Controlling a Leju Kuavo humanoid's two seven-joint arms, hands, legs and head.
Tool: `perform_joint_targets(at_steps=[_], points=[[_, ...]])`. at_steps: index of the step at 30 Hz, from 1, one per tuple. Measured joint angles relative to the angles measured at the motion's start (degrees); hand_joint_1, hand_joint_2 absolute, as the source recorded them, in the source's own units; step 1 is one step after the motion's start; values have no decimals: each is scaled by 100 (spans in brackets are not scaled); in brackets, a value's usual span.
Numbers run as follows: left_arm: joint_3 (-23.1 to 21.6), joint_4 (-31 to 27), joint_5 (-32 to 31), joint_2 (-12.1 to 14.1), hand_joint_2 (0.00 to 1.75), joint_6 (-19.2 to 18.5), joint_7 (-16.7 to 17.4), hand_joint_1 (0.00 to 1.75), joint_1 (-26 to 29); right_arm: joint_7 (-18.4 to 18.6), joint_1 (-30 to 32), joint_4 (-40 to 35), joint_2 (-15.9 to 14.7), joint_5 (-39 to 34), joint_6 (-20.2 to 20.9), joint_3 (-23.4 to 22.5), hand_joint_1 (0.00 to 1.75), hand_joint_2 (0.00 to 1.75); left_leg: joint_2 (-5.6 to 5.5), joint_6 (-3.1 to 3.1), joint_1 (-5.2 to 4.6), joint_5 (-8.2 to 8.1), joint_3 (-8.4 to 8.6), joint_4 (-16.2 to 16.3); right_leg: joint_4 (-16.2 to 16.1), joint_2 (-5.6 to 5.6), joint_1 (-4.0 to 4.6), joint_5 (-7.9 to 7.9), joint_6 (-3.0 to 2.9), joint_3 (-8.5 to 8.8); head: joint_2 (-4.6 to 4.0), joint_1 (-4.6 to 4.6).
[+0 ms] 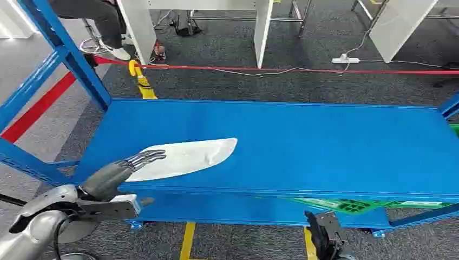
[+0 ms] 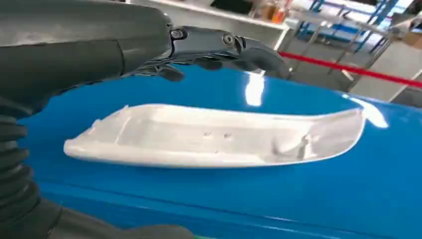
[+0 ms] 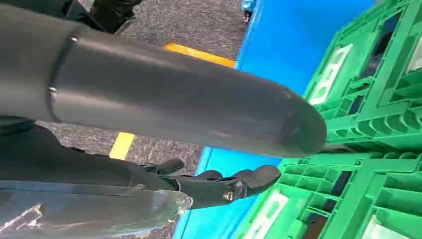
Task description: Take the parts from the cabinet and place them on the table.
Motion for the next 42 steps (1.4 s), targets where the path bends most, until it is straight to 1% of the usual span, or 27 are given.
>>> perform_joint_targets(at_steps=[1, 3, 6, 11, 13, 16, 20, 21, 22, 23, 24, 25, 26, 37, 42], points=[[-20, 35, -57, 0, 175, 20, 55, 0, -11, 2, -6, 0, 0, 9, -2, 4, 0, 0, 0, 0, 0, 0, 0, 0, 0, 0, 0, 0, 0, 0, 0, 2], [-107, 148, -449, 0, 175, 200, 246, 0, -42, -2, -7, 0, 0, 28, -20, 22, 0, 0, 0, 0, -1, 0, 0, 0, 0, -1, -1, 0, 0, 0, 0, 2], [-245, 413, -831, -37, 175, 365, 448, 0, -140, -18, -9, 7, 0, 46, -11, 44, 0, 0, 0, 0, -1, 0, -1, 0, -1, -1, -1, 0, 0, -2, 0, 0], [-426, 980, -1279, -284, 175, 601, 756, 0, -440, -17, -36, 7, 0, 70, 31, 114, 0, 0, -1, 0, -2, 0, -1, 0, -1, -1, -1, 1, 1, 0, 0, 2], [-468, 1202, -1390, -389, 175, 658, 835, 0, -581, -15, -42, 7, 0, 72, 44, 131, 0, 0, -1, 0, -2, 1, -1, 0, 0, -3, -1, 1, 1, 3, 0, 0], [-494, 1514, -1497, -535, 175, 730, 876, 0, -742, 15, -55, 7, 2, -24, 179, 131, 0, 0, -1, 0, -1, 1, -1, 0, 0, -1, -1, 2, 1, 0, 0, 2], [-500, 1801, -1679, -680, 175, 890, 913, 0, -916, 31, -73, 7, 2, -26, 219, 131, 0, 0, -1, 0, -1, 1, -1, 0, 1, -2, -1, 1, 1, 0, 0, 2], [-500, 1869, -1698, -710, 175, 923, 918, 5, -951, 31, -80, 7, 2, -20, 221, 131, 0, 0, -1, 0, -1, 1, -1, 0, 1, -2, -1, 1, 1, 0, 0, 0], [-500, 1927, -1720, -745, 175, 940, 918, 113, -983, 33, -87, 7, 2, -15, 221, 133, 0, 0, -1, 0, -1, 1, -1, 0, 1, -1, -1, 1, 1, 0, 0, 0], [-500, 1978, -1742, -767, 175, 955, 918, 147, -1009, 37, -95, 7, 2, -7, 221, 133, 0, 0, -1, 0, -1, 1, -1, 0, 1, -1, -1, 1, 1, 0, 0, 2], [-500, 2034, -1746, -798, 175, 981, 918, 147, -1031, 42, -101, 7, 2, 0, 221, 135, 0, 0, -1, 0, -1, 1, -1, 0, 1, -1, -1, 1, 1, 0, 0, 0], [-498, 2074, -1749, -822, 175, 1006, 918, 154, -1044, 48, -106, 7, 2, 7, 219, 138, 0, 0, -1, 0, -1, 1, -1, 0, 1, -1, -1, 1, 1, 0, 0, 2], [-496, 2105, -1753, -839, 175, 1025, 916, 175, -1049, 52, -109, 7, 2, 15, 214, 140, 0, 0, -1, 0, -1, 1, -1, 0, 1, -1, -1, 1, 1, 0, 0, 0], [-446, 2247, -1762, -940, 175, 1095, 852, 175, -1051, 96, -111, 7, 4, 39, 175, 197, 0, 0, -1, 0, -1, 1, -1, 0, 2, -2, -1, 1, 1, 1, 0, 2], [-387, 2251, -1803, -1003, 175, 1252, 795, 175, -1047, 94, -115, 7, 7, 61, 140, 251, 0, 0, -1, 0, -1, 1, -1, 0, 2, -2, -1, 1, 1, 2, 0, 2]])
